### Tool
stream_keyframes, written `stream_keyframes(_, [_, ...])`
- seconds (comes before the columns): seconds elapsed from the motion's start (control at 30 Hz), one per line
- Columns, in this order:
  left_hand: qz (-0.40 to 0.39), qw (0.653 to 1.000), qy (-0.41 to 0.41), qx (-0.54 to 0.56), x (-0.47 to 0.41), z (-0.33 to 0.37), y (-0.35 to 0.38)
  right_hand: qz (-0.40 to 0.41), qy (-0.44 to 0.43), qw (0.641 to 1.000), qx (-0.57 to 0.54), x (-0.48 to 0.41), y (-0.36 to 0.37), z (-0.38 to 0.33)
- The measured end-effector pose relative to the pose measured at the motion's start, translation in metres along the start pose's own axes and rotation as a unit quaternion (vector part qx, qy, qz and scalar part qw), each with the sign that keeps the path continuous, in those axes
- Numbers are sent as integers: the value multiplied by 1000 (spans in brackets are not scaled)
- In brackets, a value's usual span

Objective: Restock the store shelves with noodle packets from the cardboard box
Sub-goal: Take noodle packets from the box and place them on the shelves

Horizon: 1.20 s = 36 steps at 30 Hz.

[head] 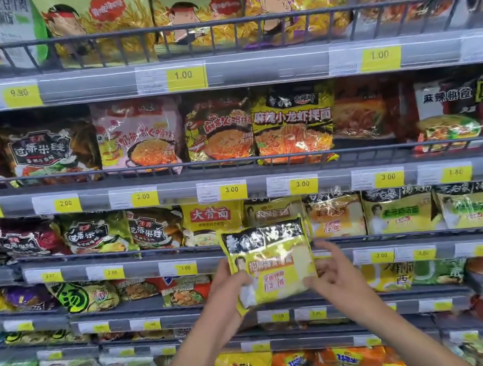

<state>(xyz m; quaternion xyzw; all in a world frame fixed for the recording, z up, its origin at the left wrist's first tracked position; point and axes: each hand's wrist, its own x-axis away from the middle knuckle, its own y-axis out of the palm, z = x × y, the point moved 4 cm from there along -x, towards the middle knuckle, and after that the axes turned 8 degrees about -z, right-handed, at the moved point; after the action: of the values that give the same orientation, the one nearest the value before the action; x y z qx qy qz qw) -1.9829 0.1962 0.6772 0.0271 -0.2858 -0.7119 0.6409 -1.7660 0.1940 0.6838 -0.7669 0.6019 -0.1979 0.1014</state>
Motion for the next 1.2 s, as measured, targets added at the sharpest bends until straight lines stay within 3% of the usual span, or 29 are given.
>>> stream_keyframes(0.13, [67, 982, 48, -169, -28, 23, 4, 74, -84, 993, 34, -12, -13, -9])
stream_keyframes(0.3, [136, 929, 146, -311, -52, 47, 13, 65, -165, 971, 158, -39, -13, -15])
stream_keyframes(0.47, [177, 858, 179, -448, -65, 53, 21, 64, -102, 959, 256, -58, -14, -9])
stream_keyframes(0.73, [178, 800, 172, -547, -88, 52, 23, 92, -62, 900, 422, -72, -13, -5])
stream_keyframes(0.9, [191, 755, 171, -603, -93, 54, 25, 95, -62, 885, 451, -78, -12, -1])
stream_keyframes(1.07, [173, 735, 168, -634, -99, 55, 28, 81, -50, 876, 473, -85, -11, 1])
stream_keyframes(1.2, [200, 669, 159, -698, -94, 47, 20, 72, -49, 876, 474, -79, -9, 8])
